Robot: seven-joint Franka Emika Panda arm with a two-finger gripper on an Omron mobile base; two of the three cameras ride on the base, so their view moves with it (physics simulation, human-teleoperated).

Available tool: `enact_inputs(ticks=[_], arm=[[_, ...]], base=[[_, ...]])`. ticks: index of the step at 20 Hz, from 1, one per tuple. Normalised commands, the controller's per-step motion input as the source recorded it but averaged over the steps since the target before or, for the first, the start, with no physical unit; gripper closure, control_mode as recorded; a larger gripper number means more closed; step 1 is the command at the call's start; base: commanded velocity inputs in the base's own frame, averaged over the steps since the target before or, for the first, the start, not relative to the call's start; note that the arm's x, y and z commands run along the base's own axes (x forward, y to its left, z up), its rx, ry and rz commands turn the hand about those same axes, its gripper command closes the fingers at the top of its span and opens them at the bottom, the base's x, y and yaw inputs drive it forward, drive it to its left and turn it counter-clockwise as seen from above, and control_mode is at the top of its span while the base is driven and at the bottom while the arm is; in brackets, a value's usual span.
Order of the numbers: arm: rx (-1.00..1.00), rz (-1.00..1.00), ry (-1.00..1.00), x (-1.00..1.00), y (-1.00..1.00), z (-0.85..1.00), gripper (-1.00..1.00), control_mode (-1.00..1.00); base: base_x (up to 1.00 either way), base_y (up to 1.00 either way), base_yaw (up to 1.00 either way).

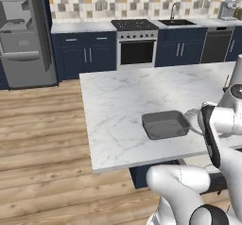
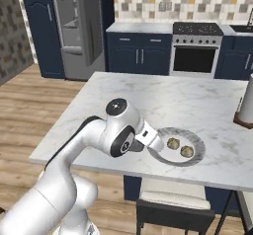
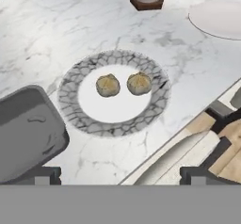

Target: Place two dumplings into each of the tupperware containers and then place the containers in the fridge.

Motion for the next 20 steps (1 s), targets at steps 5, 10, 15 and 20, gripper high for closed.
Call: enact_inputs(ticks=[5, 10, 15, 20], arm=[[0.16, -0.30, 0.11, 0.10, -0.90, -0.09, -1.00, -1.00], [0.17, -0.18, 0.03, 0.38, -0.74, -0.14, -1.00, -1.00], [0.04, -0.03, 0.02, 0.48, -0.08, -0.32, -1.00, -1.00], [0.07, -0.10, 0.03, 0.32, -0.12, -0.32, -1.00, -1.00]], base=[[0.00, 0.00, 0.00], [0.00, 0.00, 0.00], [0.00, 0.00, 0.00], [0.00, 0.00, 0.00]])
